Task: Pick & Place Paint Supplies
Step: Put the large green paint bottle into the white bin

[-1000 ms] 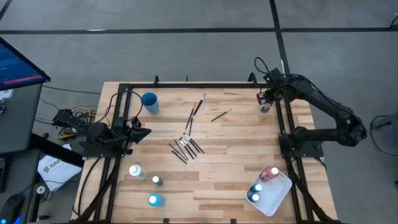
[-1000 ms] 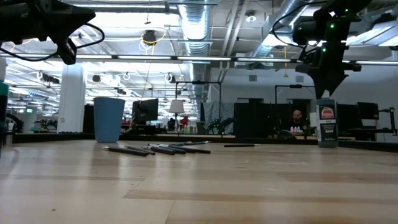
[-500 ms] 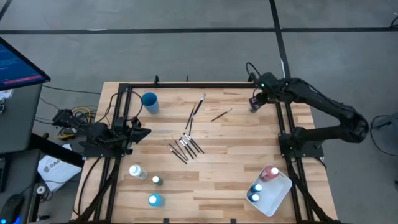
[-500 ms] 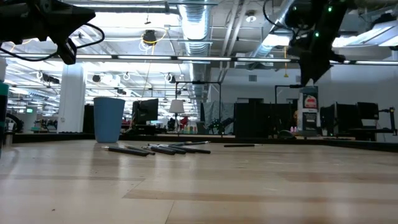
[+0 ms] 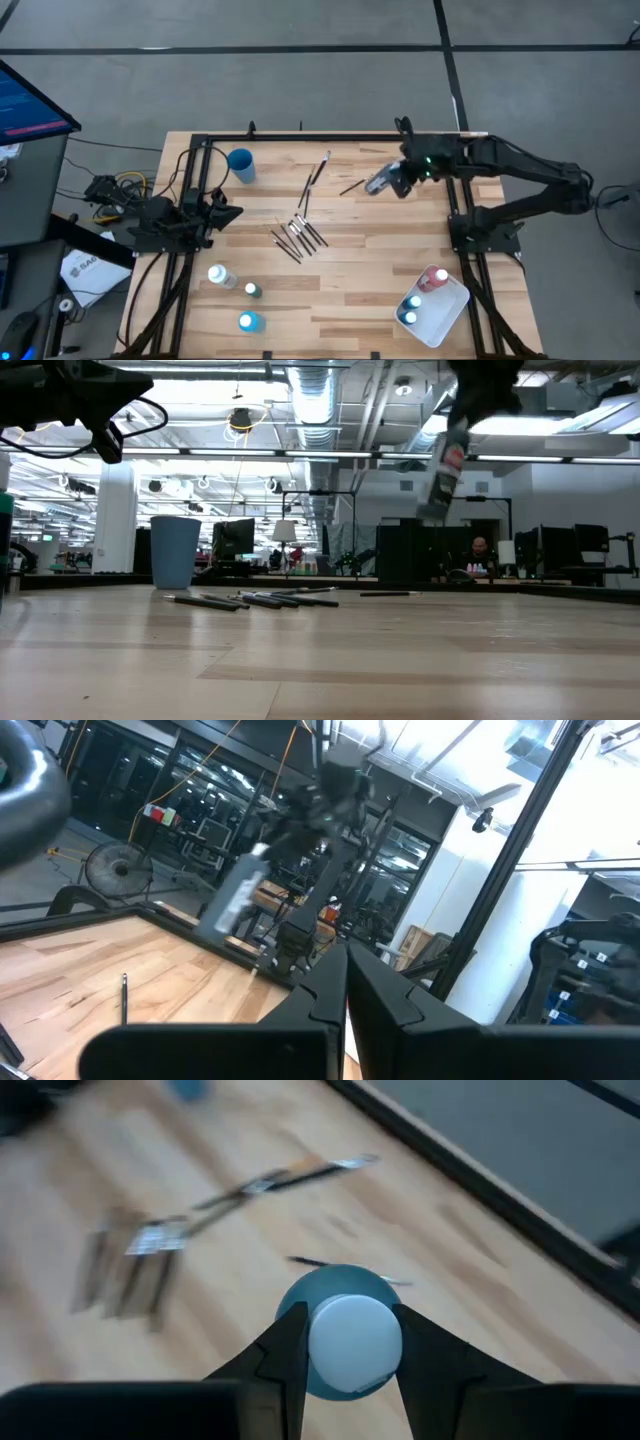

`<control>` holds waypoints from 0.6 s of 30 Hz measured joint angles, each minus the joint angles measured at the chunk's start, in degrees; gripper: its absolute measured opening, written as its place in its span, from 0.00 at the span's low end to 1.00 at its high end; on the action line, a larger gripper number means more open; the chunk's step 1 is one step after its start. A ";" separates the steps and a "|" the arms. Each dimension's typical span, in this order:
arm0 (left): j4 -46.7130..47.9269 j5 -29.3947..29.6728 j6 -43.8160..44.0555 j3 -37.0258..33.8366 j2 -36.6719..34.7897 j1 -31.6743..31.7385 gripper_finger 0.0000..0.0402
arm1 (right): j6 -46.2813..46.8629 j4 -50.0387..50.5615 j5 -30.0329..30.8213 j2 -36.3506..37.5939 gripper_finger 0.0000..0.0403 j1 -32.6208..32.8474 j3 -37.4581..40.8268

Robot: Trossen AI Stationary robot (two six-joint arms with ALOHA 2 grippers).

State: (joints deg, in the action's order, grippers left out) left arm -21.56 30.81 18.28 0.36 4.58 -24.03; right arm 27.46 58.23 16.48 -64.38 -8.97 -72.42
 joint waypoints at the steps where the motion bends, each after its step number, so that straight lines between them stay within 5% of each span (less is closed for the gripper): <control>1: 0.00 0.02 -0.02 -0.02 0.00 0.00 0.01 | 0.94 0.04 -0.15 0.00 0.27 2.22 -0.89; 18: -0.01 0.01 -0.01 -0.01 0.00 0.00 0.01 | 25.01 1.89 -1.52 0.00 0.29 40.79 -7.71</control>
State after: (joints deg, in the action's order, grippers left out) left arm -21.58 30.82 18.27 0.35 4.58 -24.03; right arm 52.47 60.12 14.96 -64.38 31.82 -80.13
